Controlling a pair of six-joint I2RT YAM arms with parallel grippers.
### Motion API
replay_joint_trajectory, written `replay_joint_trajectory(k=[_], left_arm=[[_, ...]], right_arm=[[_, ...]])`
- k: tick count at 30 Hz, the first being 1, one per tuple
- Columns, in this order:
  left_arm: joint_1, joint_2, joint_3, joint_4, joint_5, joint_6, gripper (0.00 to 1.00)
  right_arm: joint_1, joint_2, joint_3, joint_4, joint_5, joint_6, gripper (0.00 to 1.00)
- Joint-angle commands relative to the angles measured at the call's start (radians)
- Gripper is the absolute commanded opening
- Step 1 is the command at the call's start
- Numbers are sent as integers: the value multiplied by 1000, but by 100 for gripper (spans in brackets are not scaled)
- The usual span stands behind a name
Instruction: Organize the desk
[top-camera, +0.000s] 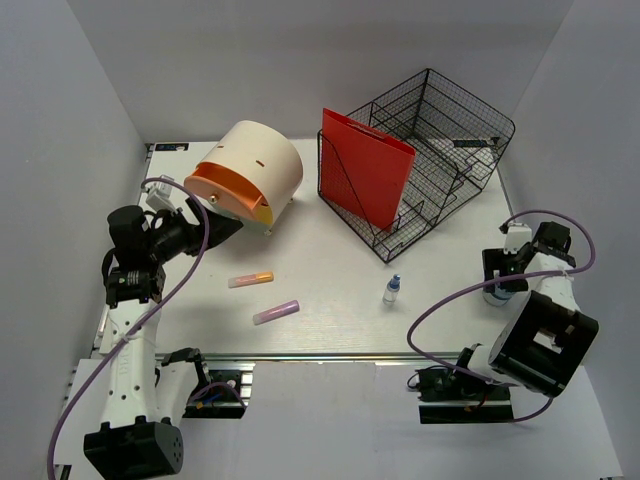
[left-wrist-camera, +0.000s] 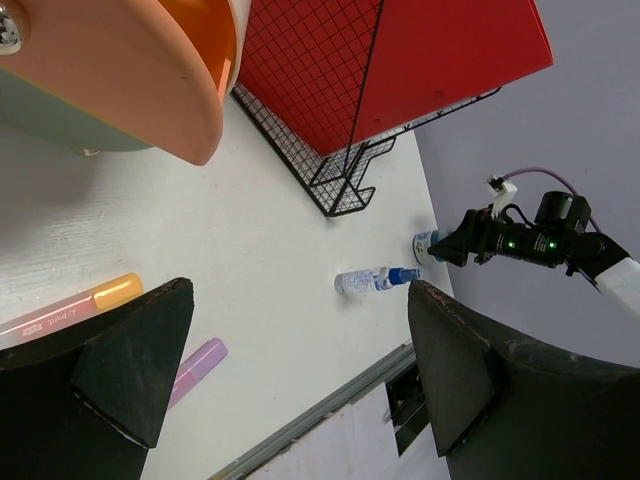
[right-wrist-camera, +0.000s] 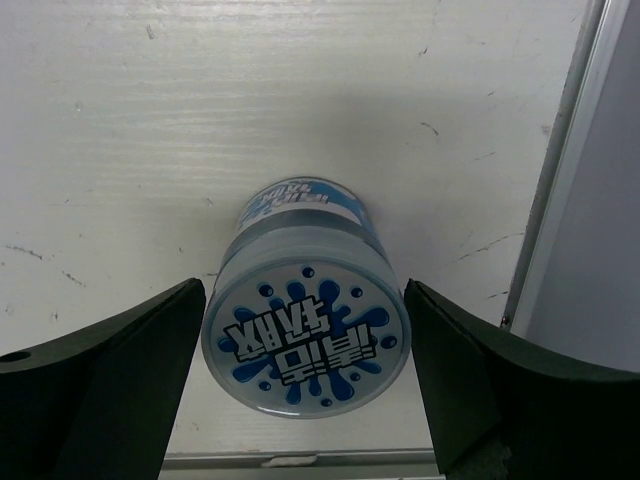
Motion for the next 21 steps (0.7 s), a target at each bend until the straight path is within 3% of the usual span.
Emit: replay_joint_trajectory(k=[1,5,11,14,15,18,21], left_arm=[[-2,-5,48,-14,-10,14,98],[-2,-4,57,-22,-10,15,98],[-2,-5,55,-19,-6,15,98],[-2,-8,55,-22,-6,18,98],[-2,-8,57,-24,-6,18,98],[-2,-10,57,-28,-3,21,98],[-2,-8,60,-25,-1,20,98]], right_arm=[[-2,-6,-9,59,3,-10,86],[-2,-27,-17,59,9,-25,76],[-2,-48,-20,35,8,-48,53],[0,-55,-11,18,-3,-64,32],[0,-56,12,-8,-14,-70,19],[1,-91,86,-129,-119,-114,0],[10,-142,245,-315,-314,-228,0]])
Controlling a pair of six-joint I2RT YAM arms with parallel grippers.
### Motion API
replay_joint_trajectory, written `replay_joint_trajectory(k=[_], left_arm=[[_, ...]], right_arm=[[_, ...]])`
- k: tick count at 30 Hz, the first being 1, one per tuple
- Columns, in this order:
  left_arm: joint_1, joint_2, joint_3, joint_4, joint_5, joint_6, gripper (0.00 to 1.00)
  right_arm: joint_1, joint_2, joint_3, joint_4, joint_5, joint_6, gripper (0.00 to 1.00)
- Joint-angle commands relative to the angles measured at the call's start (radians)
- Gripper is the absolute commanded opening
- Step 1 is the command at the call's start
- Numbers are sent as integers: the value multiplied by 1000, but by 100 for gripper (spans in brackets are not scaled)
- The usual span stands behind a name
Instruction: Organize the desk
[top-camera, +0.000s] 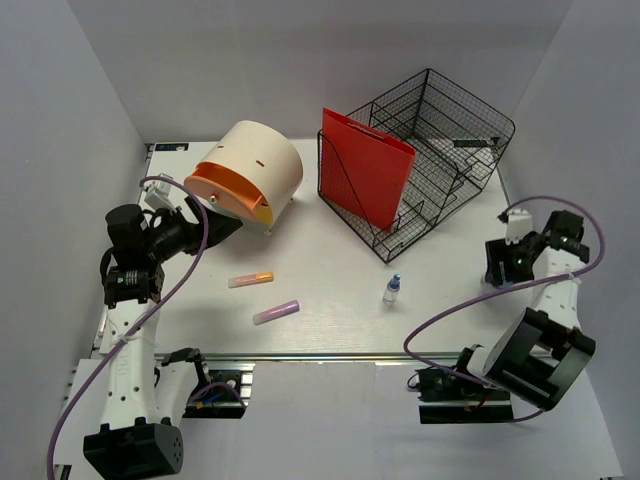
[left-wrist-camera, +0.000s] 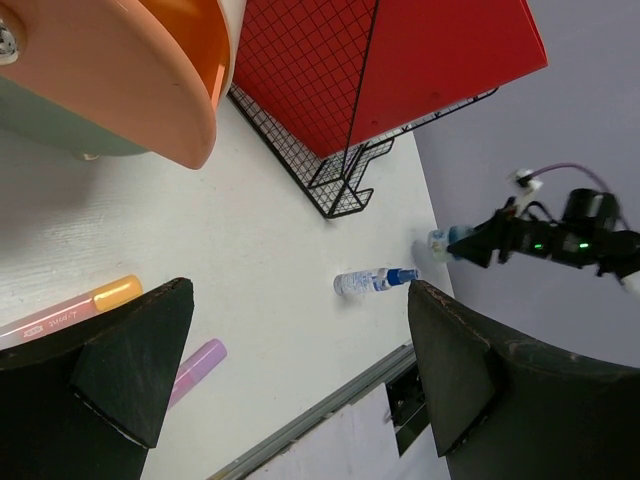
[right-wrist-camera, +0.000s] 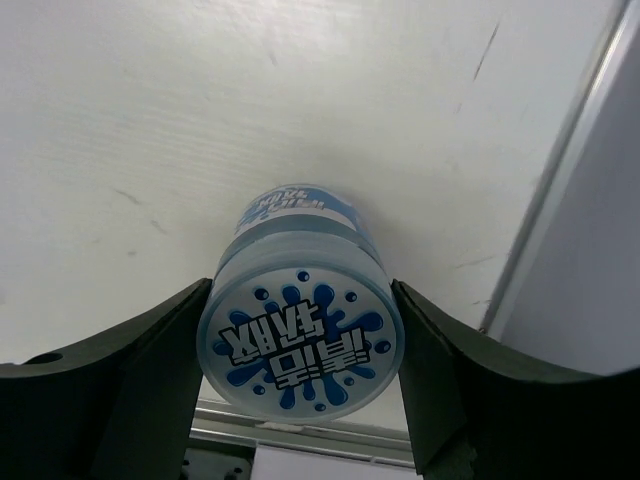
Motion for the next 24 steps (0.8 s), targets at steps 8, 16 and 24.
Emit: replay_joint_trajectory(k=[8,16,24], left_arm=[[-2,-11,59,-18,-9,17,98],[-2,-3,99,-38,-37,18,98],[-2,-2,140,-106,-138,51,98]], right_arm=[[106,-104,582,-540,-600,-317,0],[356,30,896,-417,-717,-44,0],[877,263,1121,-200,-544,175,0]])
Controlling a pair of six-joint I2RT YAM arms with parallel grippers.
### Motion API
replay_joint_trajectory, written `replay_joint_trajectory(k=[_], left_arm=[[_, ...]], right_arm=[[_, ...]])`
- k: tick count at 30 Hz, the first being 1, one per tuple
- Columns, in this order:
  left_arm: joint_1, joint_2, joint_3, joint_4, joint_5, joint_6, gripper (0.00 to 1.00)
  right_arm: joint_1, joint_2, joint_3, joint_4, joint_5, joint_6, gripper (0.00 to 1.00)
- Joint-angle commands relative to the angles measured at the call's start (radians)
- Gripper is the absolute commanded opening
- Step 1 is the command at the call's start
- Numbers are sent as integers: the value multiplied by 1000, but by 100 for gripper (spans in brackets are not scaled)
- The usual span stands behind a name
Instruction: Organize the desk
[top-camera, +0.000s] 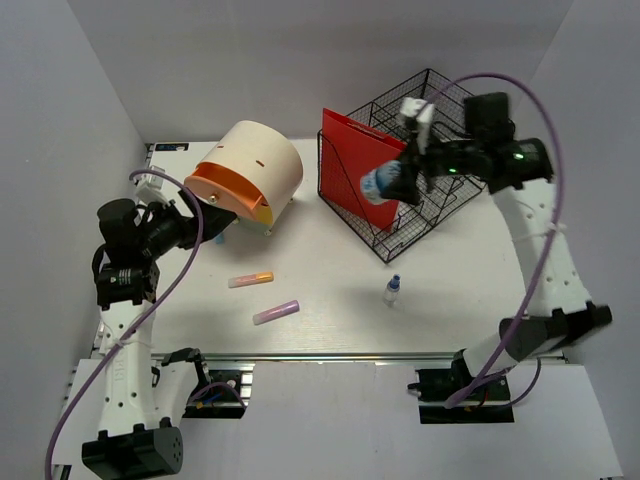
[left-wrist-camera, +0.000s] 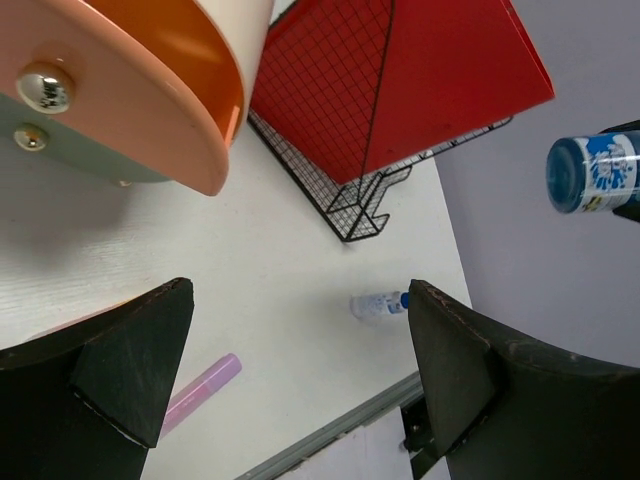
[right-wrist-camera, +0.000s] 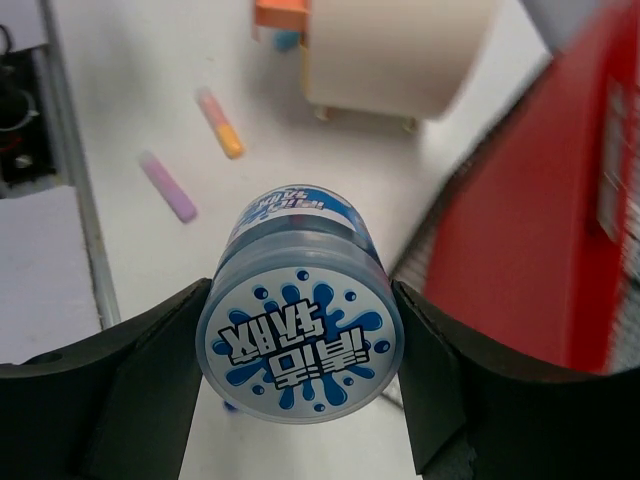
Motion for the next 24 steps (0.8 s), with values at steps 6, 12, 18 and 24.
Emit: replay_joint_trajectory(k=[6,12,18,24], left_arm=[[18,-6,72,-97,-163,39,98],[18,-33,53,-87,-277,-34,98],[18,-46,55,-115,-337,-53,98],[18,-73,53,-141,-392,-65,98]], right_arm=[[282,312,391,138,7,135,0],[371,396,321,545,35,313,0],[443,527,378,813,32,524,0],[513,625,385,1000,108,585,0]])
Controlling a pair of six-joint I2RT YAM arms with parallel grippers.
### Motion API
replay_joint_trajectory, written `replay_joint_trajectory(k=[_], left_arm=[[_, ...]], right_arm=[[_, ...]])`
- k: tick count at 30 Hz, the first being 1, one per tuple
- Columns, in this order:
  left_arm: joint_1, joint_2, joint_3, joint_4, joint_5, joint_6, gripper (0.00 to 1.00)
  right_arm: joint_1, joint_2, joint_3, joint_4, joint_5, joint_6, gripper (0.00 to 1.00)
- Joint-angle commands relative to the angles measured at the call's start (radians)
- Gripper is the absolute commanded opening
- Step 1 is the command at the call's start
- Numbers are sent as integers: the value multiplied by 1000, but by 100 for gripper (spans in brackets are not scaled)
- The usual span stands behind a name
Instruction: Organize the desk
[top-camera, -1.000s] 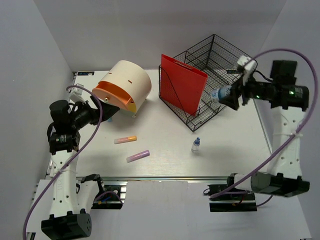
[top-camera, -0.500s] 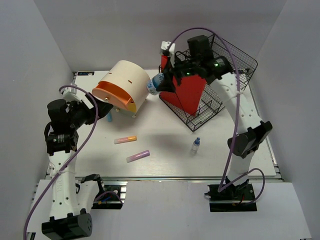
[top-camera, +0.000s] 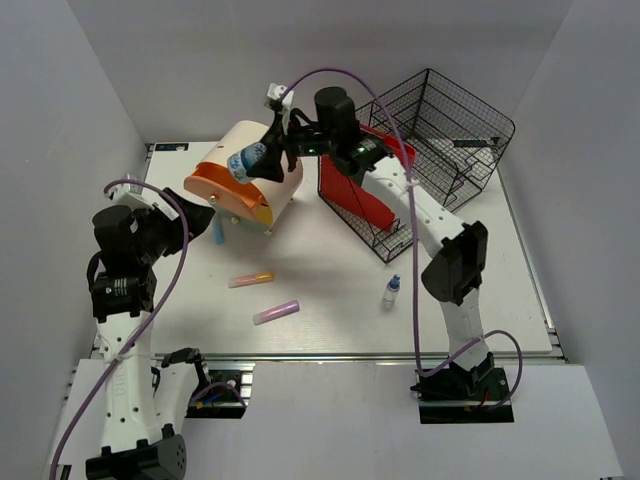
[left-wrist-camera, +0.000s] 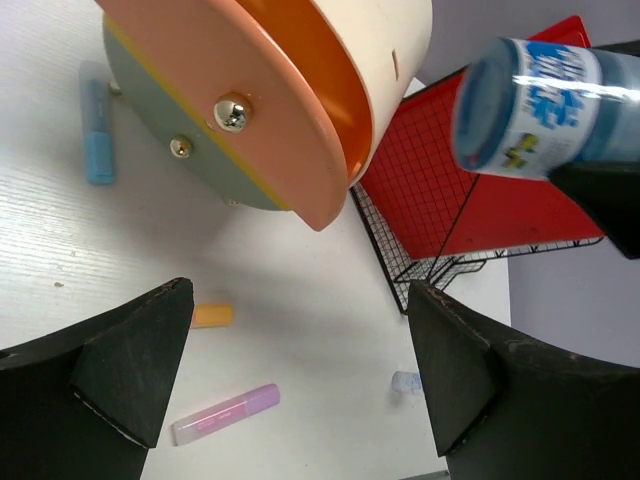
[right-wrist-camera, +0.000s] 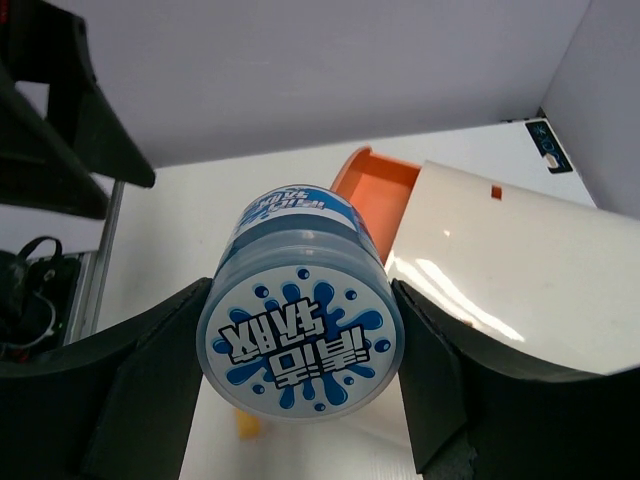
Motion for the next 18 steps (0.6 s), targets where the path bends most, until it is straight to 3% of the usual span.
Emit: replay_joint_trajectory(k=[1,6,18], left_arm=[[4,-36,12,-24,-58,-22,98],[4,-76,7,-27,-102,-46,98],[-5,-125,-54,-19,-110,-48,98]], right_arm=[[49,44,95,230,53,60,0],[84,125,149,315,122,25,0],[149,174,76,491,342,-33,0]])
